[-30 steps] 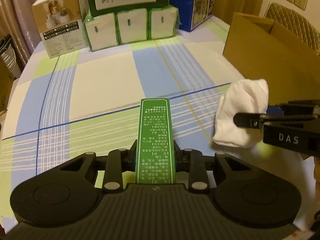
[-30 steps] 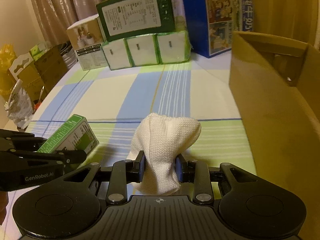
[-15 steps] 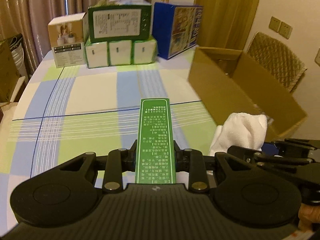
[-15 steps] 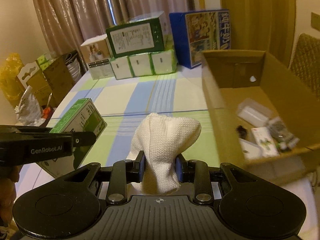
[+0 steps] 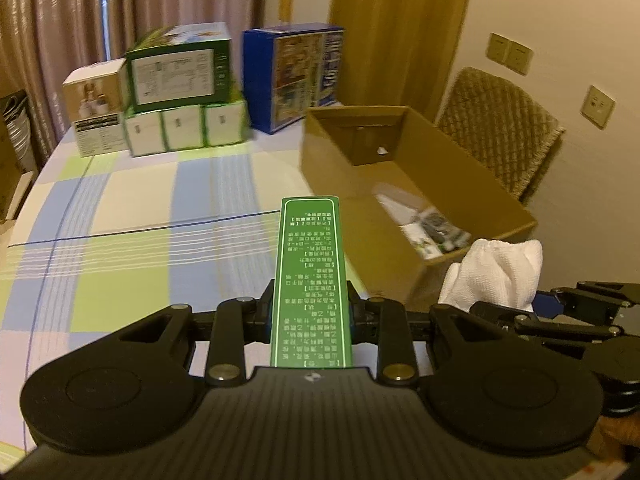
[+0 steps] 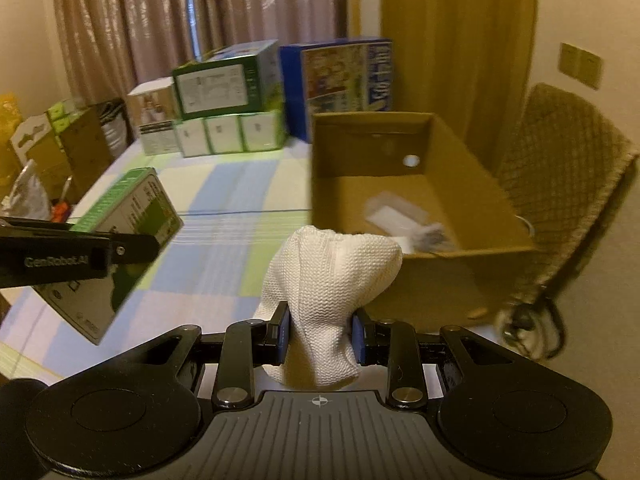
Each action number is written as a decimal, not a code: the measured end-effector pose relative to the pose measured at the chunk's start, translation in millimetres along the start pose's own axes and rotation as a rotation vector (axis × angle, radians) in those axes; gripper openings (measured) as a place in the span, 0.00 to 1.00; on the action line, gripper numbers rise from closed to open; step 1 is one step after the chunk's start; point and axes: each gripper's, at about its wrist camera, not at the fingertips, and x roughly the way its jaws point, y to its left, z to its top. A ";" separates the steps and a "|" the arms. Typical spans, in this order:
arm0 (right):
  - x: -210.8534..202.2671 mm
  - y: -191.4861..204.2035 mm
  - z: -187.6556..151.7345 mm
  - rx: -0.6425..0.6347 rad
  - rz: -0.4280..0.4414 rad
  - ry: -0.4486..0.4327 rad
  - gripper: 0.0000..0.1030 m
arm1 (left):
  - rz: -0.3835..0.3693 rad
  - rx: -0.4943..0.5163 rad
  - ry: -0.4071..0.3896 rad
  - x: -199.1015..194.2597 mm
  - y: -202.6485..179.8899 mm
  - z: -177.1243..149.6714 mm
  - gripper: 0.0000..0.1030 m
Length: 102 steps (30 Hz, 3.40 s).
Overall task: Organize objects
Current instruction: 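Lift the green box and white cloth with both tools toward the cardboard box, then carry the green box and cloth with both tools over the cardboard box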
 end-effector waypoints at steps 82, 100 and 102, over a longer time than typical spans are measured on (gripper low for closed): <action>11.3 -128.5 59.5 0.040 -0.079 -0.051 0.27 | -0.067 0.104 0.012 65.8 -116.1 54.2 0.25; 60.3 -145.2 99.8 0.065 -0.065 -0.029 0.27 | -0.046 0.123 0.012 113.6 -102.2 102.0 0.25; 64.7 -145.6 100.9 0.067 -0.063 -0.023 0.27 | -0.040 0.123 0.017 118.6 -101.3 104.3 0.25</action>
